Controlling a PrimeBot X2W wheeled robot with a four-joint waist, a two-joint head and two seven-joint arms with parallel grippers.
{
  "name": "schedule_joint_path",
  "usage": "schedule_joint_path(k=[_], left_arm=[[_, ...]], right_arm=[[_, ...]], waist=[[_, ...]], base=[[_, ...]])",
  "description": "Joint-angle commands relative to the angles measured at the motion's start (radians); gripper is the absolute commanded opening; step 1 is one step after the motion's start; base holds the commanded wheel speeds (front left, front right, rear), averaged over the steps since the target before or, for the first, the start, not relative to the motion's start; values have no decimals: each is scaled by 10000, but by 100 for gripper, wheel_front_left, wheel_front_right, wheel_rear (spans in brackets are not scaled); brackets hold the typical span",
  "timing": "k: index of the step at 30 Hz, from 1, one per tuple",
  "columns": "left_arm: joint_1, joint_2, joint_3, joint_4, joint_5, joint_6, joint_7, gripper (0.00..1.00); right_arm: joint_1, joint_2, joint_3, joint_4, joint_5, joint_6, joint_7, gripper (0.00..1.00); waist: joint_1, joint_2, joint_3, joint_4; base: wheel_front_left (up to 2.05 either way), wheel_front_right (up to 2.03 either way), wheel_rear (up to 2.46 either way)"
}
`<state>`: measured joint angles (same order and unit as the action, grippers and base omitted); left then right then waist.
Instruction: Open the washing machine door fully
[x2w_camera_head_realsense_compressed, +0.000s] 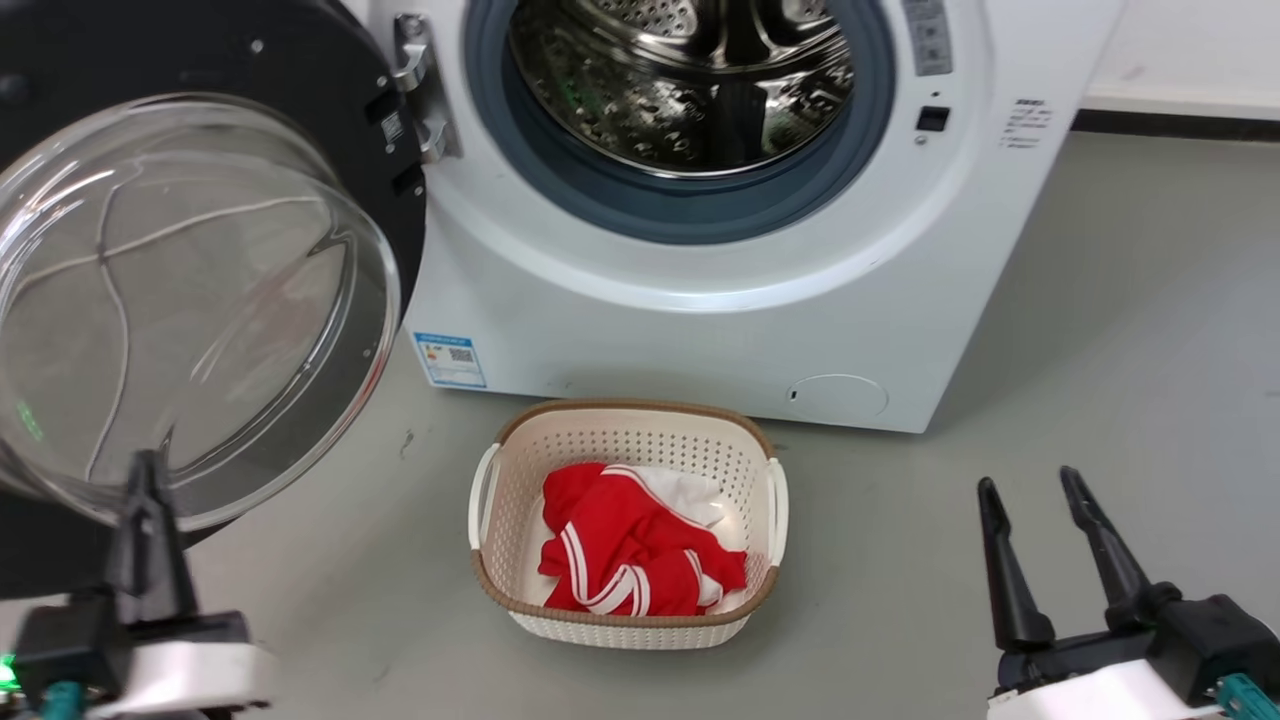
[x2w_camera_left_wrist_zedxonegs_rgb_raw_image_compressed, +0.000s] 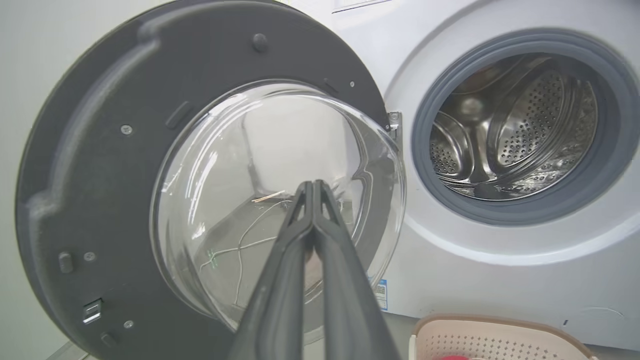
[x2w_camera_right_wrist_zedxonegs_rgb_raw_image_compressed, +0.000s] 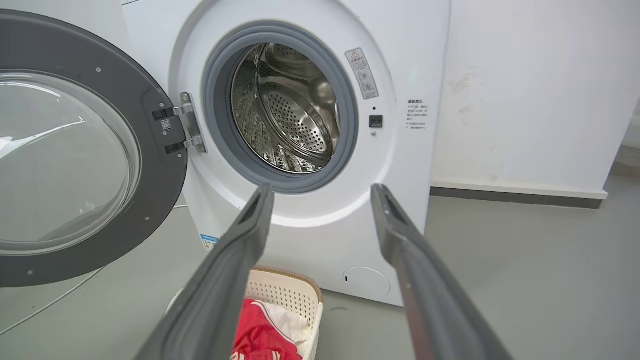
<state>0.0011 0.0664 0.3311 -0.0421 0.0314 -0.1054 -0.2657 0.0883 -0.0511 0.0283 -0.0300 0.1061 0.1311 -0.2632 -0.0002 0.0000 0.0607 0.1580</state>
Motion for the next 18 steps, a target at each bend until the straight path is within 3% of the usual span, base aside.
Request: schedule_joint_path(k=[1, 3, 11, 18], left_arm=[[258, -37, -215, -166, -10, 48, 23, 10], [515, -83, -637, -396, -67, 51, 23, 100], [1216, -144, -2033, -164, -430, 68, 23, 100], [1471, -156, -2716, 90, -480, 562, 23, 100]], right_arm=[[136, 16, -70, -70, 42, -7, -21, 100], [216, 19, -95, -91, 64, -7, -21, 100], [545, 17, -144, -197, 132, -7, -21, 100], [770, 17, -64, -262, 177, -8, -21, 100]], waist=[[2, 0, -140, -155], [2, 0, -261, -299], [2, 0, -587, -880], [2, 0, -726, -1371]], base=[[0, 0, 0], [0, 0, 0], [0, 0, 0], [0, 0, 0]])
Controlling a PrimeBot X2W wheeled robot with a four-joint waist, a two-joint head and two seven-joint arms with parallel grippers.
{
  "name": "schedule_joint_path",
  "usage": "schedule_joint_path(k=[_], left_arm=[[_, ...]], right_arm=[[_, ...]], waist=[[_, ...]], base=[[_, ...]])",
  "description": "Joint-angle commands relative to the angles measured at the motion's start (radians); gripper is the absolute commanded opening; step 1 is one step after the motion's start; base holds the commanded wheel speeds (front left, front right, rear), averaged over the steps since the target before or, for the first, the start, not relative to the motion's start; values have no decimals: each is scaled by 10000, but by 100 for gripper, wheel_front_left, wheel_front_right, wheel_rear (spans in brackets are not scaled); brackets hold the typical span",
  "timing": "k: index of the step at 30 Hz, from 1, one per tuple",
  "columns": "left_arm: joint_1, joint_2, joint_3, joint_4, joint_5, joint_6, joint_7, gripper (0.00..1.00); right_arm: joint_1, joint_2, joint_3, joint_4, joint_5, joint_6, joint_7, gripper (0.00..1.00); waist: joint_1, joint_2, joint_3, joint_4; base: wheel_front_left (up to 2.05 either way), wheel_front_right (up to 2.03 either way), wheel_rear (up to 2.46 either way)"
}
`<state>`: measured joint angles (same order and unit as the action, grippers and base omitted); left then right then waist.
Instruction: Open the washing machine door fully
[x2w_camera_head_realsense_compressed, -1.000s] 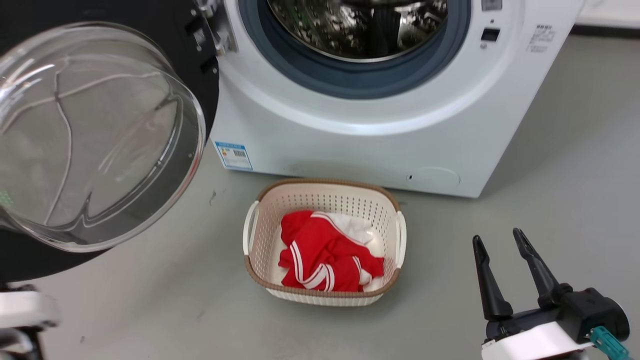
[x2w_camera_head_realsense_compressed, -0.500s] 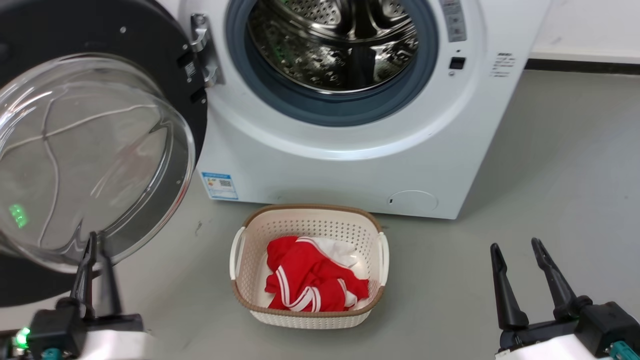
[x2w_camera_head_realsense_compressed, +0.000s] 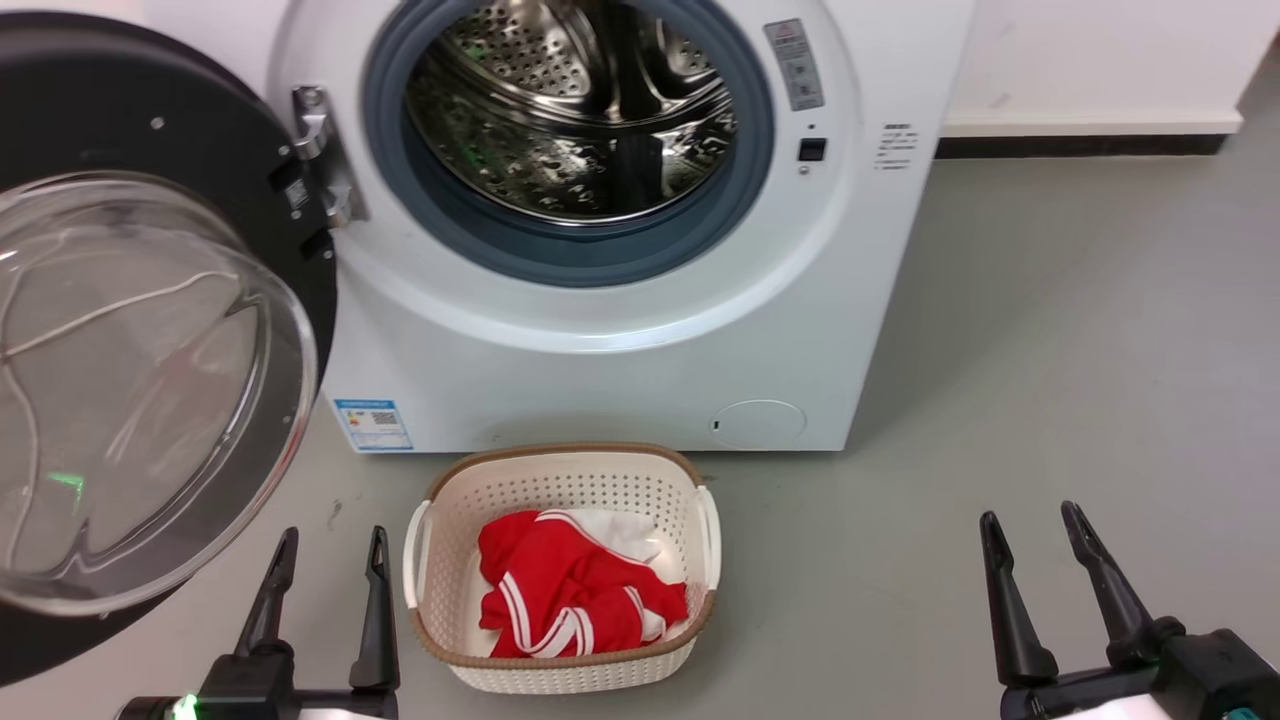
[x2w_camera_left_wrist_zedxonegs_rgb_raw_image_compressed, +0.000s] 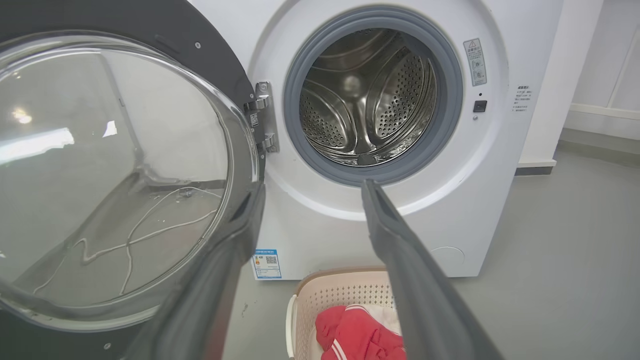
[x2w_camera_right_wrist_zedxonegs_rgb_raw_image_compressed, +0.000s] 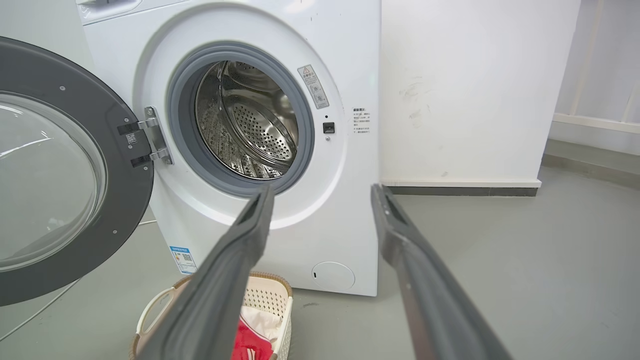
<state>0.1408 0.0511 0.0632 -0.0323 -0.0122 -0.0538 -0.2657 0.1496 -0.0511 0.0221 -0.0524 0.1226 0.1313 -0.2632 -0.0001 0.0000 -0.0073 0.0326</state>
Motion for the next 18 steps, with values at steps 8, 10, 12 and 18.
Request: schedule_joint_path(k=[8, 10, 12, 18], left_arm=[[129, -4, -156, 186, -146, 235, 23, 100], [124, -5, -176, 209, -151, 223, 23, 100], [126, -4, -171, 235, -158, 205, 23, 100], [57, -4, -152, 310, -174, 189, 0, 0]], right_arm=[[265, 17, -41, -53, 74, -9, -21, 100], [274, 17, -59, -46, 78, -10, -21, 100], [273, 17, -51, -57, 83, -9, -21, 100], [192, 0, -53, -27, 86, -2, 0, 0]], waist=[[1, 0, -101, -401], [1, 0, -122, -416], [1, 0, -135, -425], [1, 0, -136, -415]], base=[[0, 0, 0], [0, 0, 0], [0, 0, 0], [0, 0, 0]])
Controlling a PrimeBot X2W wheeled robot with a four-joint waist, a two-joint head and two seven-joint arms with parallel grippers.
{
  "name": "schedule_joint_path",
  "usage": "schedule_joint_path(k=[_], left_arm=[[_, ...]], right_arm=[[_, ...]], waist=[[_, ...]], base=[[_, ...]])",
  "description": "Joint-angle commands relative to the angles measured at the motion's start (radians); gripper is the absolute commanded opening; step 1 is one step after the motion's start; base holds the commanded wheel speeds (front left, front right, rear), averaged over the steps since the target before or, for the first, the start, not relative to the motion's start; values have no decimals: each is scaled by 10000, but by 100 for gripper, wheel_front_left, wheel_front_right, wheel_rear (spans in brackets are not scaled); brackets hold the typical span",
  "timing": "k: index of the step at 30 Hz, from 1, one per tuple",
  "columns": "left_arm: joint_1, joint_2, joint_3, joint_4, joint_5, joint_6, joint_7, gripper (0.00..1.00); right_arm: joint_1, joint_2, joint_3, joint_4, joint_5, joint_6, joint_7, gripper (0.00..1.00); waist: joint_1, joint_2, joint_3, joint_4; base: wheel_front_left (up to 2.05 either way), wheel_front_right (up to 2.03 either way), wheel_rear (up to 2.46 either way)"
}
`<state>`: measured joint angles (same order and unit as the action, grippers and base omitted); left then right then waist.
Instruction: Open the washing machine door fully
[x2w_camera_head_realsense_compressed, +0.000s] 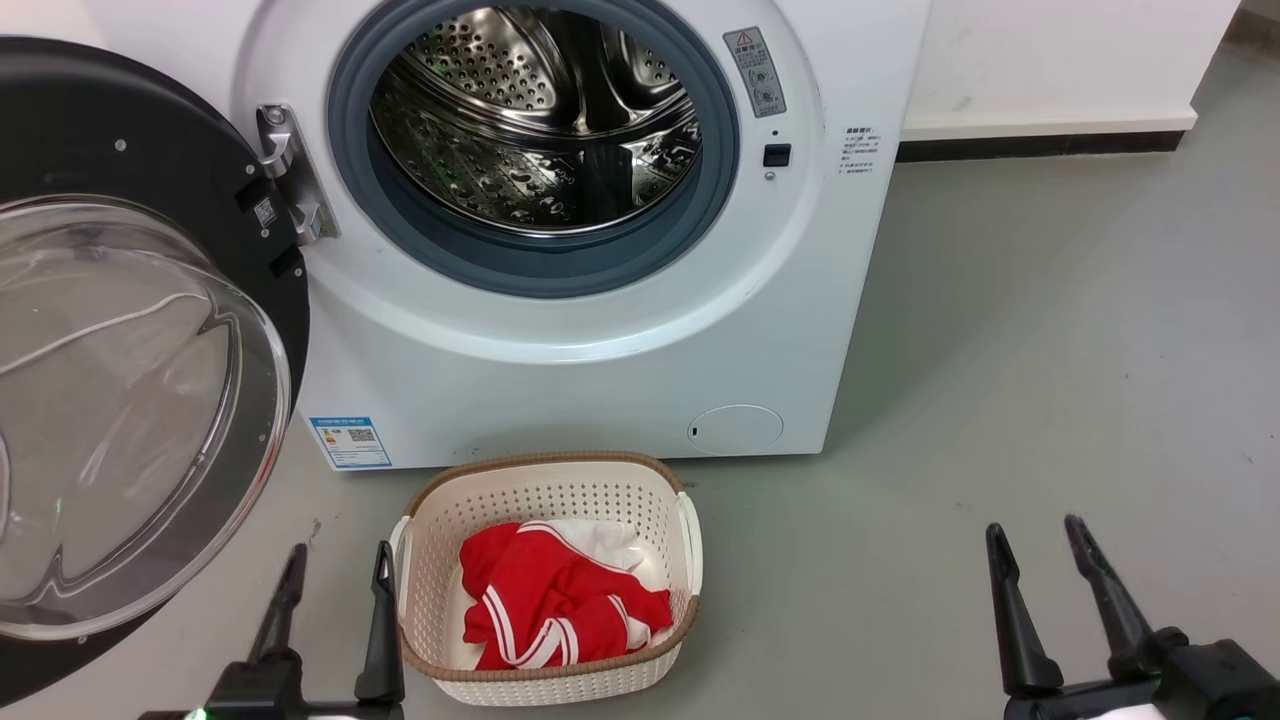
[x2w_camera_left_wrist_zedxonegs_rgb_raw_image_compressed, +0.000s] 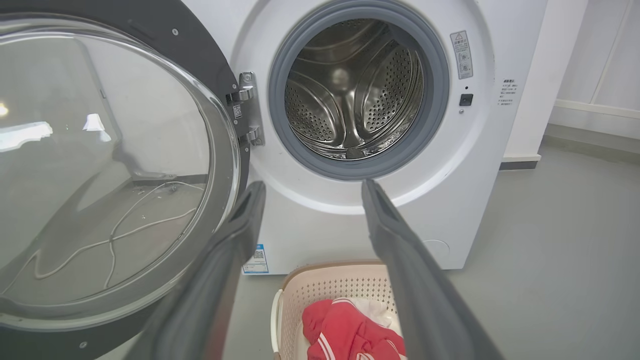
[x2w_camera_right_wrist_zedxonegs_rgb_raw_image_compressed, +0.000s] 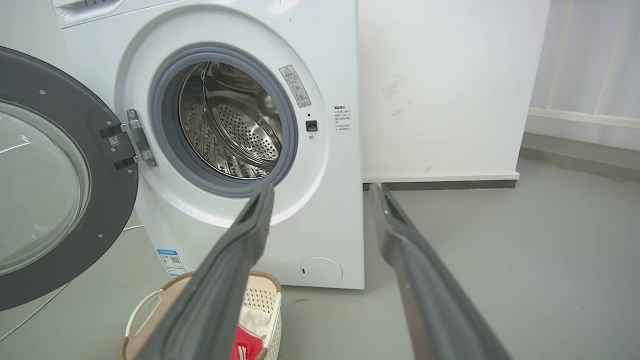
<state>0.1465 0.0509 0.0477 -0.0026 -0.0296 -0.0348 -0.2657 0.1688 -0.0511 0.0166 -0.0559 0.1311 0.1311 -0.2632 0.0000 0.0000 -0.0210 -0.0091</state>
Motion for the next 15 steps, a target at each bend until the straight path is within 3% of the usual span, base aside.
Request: schedule_joint_path(k=[1, 5, 15], left_arm=[[2, -4, -3, 102, -10, -2, 0, 0], [93, -23, -32, 429, -45, -4, 12, 0], [-289, -22, 92, 770, -2115, -131, 540, 0]], right_arm=[[8, 0, 6, 83, 10, 2, 6, 0], [53, 0, 17, 369, 49, 2, 29, 0], [-295, -133, 19, 703, 2146, 1, 379, 0]], waist=[[0, 0, 1, 0], [0, 0, 1, 0], [0, 0, 19, 8]], base=[[0, 0, 0], [0, 0, 0], [0, 0, 0]])
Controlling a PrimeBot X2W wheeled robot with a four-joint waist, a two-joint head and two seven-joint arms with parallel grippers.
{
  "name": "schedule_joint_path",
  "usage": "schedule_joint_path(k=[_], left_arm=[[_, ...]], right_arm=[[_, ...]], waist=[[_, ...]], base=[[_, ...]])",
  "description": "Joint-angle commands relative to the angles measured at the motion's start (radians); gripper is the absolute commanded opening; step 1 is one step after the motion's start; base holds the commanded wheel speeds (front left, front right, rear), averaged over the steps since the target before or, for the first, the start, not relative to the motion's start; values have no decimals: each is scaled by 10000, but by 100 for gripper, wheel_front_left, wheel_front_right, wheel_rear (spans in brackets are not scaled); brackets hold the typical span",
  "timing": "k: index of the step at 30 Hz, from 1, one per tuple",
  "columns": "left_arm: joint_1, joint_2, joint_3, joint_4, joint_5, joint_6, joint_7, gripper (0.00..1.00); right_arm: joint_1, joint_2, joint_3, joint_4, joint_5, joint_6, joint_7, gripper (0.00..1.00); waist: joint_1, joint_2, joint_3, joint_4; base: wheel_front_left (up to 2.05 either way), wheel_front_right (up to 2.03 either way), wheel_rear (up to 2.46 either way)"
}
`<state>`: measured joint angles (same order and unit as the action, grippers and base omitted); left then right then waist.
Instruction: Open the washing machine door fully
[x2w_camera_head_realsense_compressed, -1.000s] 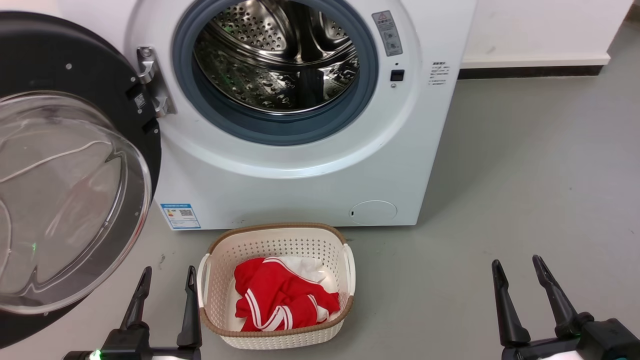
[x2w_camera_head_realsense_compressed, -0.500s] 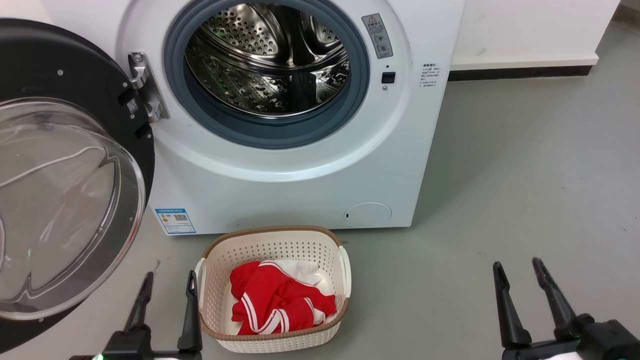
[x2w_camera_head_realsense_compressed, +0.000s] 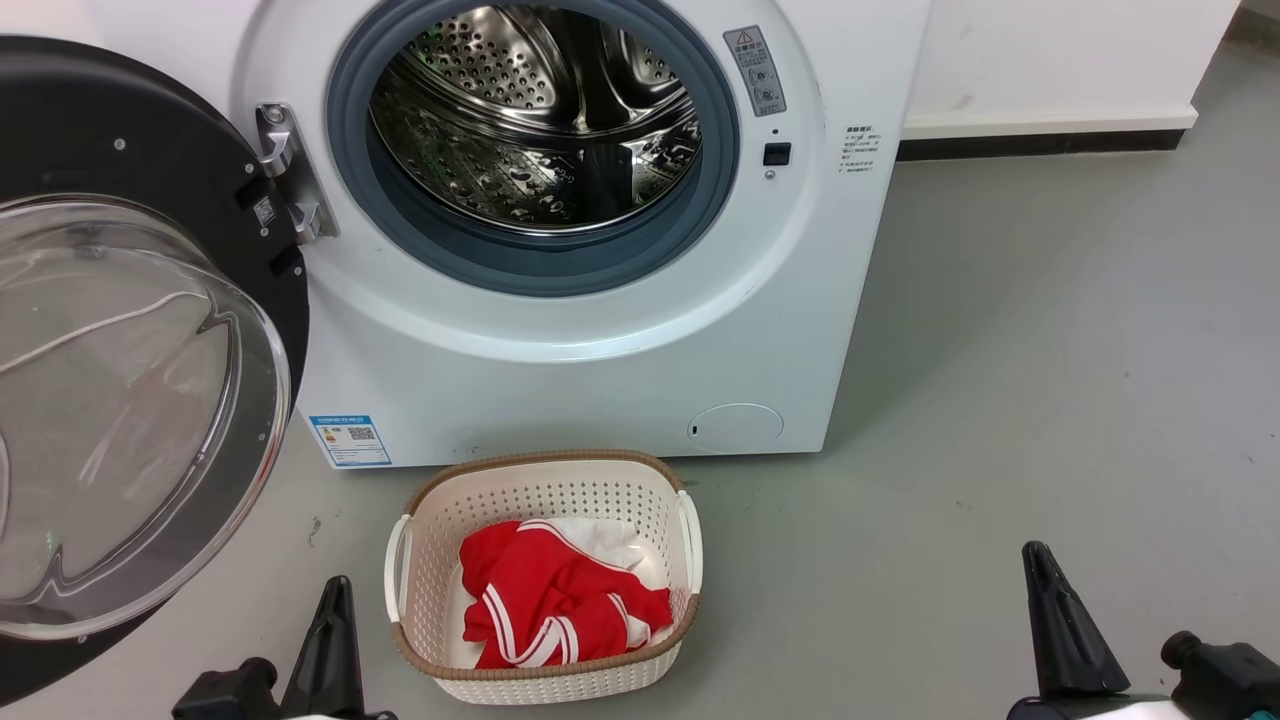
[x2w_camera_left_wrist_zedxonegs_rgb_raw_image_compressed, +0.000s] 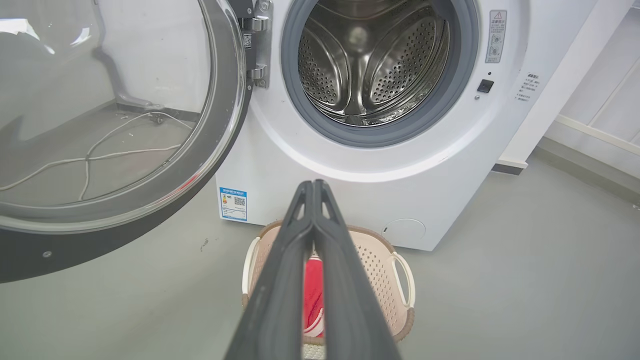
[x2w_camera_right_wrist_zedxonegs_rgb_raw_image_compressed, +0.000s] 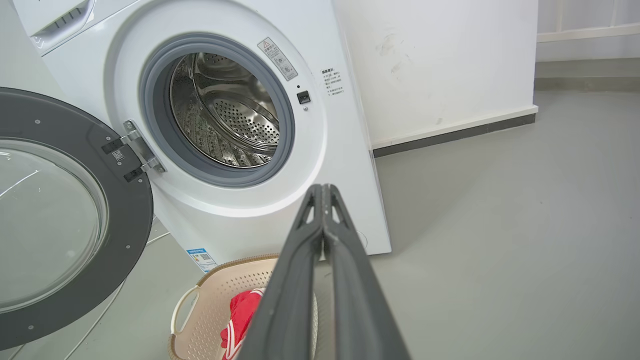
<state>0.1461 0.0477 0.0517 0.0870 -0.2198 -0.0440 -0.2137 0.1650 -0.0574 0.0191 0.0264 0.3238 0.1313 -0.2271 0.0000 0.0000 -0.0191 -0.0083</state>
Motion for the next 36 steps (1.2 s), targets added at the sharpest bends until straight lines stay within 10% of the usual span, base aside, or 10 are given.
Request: schedule_joint_path(k=[1, 36], left_arm=[[-315, 11, 57, -105, -415, -52, 65, 0], [-1303, 22, 295, 589, -6215, -414, 1433, 0]], right_arm=[[-297, -82, -7, -83, 421, -1, 56, 0], [-1376, -294, -215, 863, 6078, -3, 1210, 0]], waist=[[0, 0, 3, 1], [0, 0, 70, 26]], base=[[0, 0, 0], [0, 0, 0]])
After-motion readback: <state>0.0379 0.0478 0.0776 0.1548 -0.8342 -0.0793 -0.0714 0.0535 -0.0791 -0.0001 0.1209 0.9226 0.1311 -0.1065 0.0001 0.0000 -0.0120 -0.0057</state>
